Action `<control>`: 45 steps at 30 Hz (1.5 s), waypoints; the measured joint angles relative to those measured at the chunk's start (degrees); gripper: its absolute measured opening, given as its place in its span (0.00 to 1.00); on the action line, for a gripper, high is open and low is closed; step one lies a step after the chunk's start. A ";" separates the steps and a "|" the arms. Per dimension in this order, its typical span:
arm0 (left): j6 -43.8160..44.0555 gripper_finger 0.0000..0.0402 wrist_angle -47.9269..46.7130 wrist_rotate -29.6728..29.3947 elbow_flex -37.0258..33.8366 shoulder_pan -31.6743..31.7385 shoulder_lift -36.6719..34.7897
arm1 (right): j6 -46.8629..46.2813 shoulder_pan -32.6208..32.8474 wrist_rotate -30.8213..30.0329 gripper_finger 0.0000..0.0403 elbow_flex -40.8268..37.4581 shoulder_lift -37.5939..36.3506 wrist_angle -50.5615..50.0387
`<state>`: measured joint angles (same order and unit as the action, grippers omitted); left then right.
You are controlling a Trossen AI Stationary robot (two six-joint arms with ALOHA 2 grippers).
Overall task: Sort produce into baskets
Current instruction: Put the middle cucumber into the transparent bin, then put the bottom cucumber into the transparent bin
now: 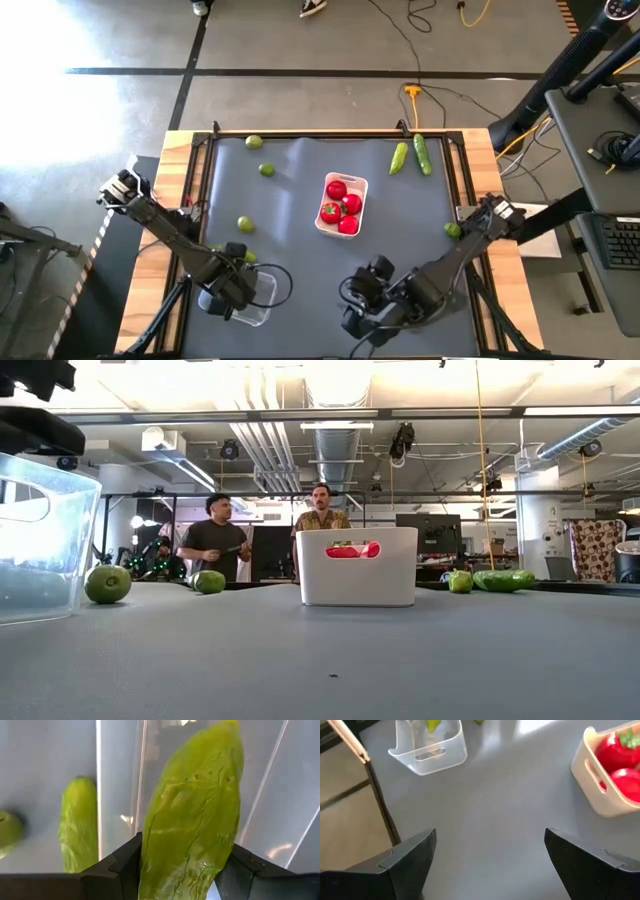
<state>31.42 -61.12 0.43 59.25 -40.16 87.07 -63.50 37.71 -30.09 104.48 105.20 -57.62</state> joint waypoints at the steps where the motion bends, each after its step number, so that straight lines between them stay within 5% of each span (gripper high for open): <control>1: 0.01 0.44 0.11 -0.45 -0.15 0.04 0.00 | 1.55 -0.22 0.00 0.90 0.69 0.20 -0.20; 17: 3.10 0.62 -1.15 -2.51 -1.22 0.02 0.00 | 13.11 -2.09 0.05 0.90 9.93 -0.86 -7.81; 23: 3.16 0.62 -10.40 -1.35 8.20 0.02 -0.73 | 14.12 -2.13 0.04 0.90 12.18 -0.96 -9.84; 29: -0.26 0.60 -21.89 -7.96 15.75 1.52 -7.83 | 15.12 -2.11 0.12 0.90 12.36 -0.97 -9.87; 38: 6.07 0.64 -24.34 -3.50 0.30 2.57 -23.16 | 12.63 -1.37 0.50 0.90 11.82 -0.97 -9.82; 45: 8.61 0.73 -19.11 -1.22 -10.54 2.51 -26.16 | 10.02 -1.08 0.51 0.90 11.37 -0.97 -9.84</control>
<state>40.03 -80.23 -0.80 48.71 -37.65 60.90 -53.48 36.62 -29.58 115.85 104.22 -67.46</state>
